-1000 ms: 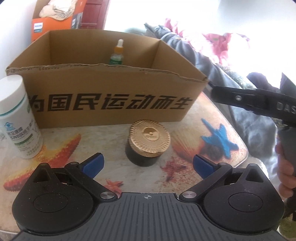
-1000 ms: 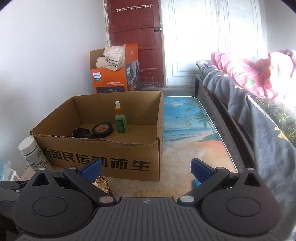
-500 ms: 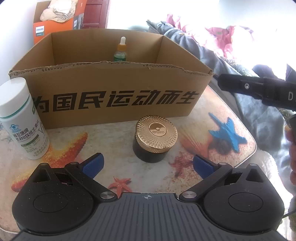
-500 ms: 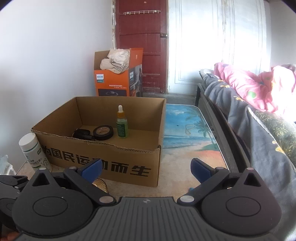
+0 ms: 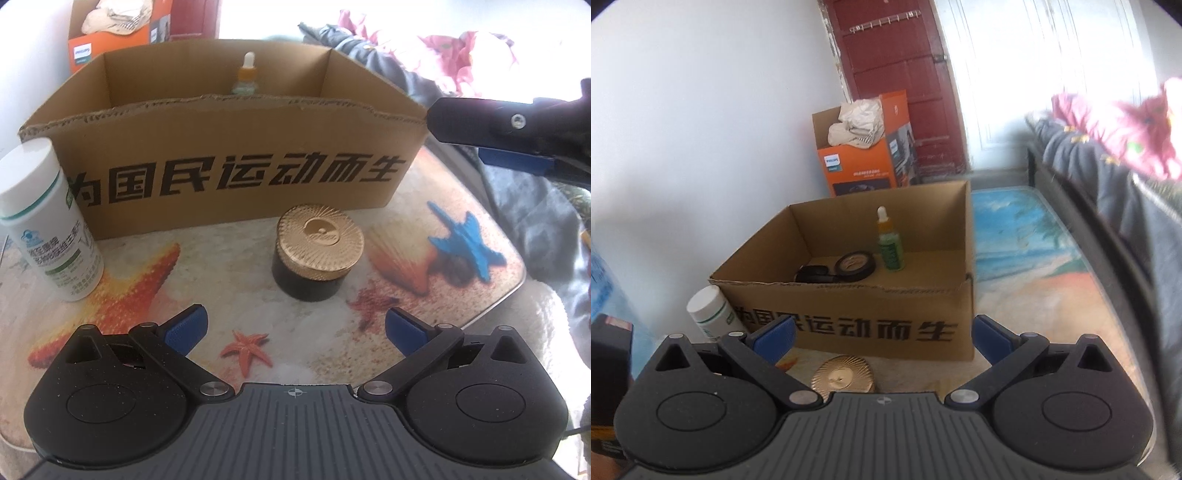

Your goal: Organize rigid objects

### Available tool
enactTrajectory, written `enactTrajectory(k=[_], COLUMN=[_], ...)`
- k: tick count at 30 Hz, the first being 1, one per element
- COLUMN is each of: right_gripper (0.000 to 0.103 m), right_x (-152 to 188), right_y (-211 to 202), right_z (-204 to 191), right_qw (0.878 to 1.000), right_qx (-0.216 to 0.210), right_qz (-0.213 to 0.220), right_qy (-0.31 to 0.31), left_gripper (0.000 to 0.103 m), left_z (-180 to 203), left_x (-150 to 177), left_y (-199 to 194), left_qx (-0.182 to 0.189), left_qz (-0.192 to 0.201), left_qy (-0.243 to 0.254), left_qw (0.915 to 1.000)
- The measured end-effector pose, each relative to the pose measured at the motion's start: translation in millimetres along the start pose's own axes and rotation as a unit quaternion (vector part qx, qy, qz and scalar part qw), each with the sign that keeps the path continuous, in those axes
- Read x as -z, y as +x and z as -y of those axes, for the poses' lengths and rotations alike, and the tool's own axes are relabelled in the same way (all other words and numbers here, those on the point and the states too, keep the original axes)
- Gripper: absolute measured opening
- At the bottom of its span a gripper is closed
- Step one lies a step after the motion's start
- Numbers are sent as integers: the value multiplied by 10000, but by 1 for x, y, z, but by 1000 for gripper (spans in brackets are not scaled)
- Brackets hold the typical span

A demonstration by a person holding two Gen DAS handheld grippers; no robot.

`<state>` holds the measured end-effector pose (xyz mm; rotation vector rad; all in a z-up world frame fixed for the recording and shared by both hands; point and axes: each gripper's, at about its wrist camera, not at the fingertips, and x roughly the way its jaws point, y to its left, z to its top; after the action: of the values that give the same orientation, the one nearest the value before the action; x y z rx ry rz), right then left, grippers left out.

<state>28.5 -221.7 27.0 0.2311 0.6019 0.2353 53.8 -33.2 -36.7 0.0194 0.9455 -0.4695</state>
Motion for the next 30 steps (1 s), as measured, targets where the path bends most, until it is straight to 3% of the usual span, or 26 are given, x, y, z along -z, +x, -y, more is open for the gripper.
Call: enactTrajectory(k=[21,30], right_gripper=[103,103], right_x=[11,18], right_y=[28,47], right_z=[-11,1], right_qw=[9982,9945], right_qx=[-132,-384], right_qz=[-577,-773], right_qy=[88,592], left_gripper=[103,103], left_z=[-10,-8], left_x=[4,5], left_y=[12,6], left_qx=[-112,216], left_qz=[-331,202], left_qy=[-130,133], left_qw=[9993,9995])
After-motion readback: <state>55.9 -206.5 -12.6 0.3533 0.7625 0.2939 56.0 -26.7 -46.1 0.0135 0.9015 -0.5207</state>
